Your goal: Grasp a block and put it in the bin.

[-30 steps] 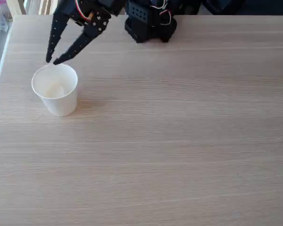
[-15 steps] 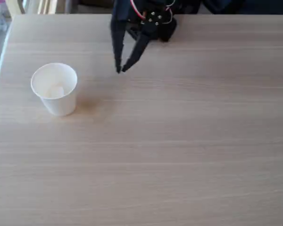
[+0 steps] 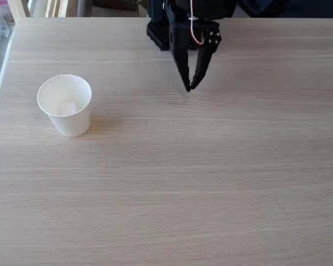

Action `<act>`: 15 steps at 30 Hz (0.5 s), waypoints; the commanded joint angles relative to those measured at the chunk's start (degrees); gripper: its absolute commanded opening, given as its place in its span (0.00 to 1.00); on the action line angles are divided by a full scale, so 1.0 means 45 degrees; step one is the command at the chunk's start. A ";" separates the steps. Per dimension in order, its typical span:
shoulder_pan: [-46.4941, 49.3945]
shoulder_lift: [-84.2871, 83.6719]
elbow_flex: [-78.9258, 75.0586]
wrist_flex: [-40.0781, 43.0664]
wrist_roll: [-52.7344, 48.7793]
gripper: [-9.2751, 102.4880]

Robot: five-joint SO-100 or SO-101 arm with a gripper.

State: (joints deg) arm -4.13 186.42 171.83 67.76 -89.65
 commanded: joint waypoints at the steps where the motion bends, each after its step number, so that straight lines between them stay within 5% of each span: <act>1: -0.0371 0.0508 0.0586 0.0742 0.0117 0.08; 15: -0.0117 0.0996 0.1387 0.2070 -0.0332 0.08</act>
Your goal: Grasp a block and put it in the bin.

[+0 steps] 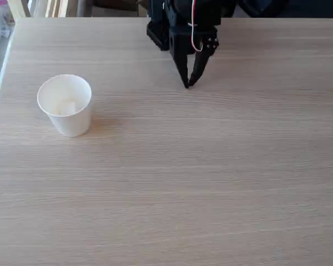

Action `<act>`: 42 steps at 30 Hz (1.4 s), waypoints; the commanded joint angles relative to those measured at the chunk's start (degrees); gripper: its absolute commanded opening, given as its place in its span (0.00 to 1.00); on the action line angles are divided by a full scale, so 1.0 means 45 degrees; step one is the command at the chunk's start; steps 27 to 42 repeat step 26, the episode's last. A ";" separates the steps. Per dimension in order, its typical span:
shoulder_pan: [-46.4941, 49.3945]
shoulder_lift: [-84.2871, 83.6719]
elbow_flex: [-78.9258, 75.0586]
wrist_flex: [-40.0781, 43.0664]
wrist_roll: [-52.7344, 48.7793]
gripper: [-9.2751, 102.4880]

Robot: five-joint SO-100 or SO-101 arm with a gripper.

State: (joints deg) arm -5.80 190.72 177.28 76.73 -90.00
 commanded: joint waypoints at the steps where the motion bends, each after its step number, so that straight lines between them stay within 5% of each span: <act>1: 0.0313 0.0039 0.0176 0.0078 -0.0293 0.08; 42: -0.0215 0.0039 0.0156 0.0098 -0.0371 0.08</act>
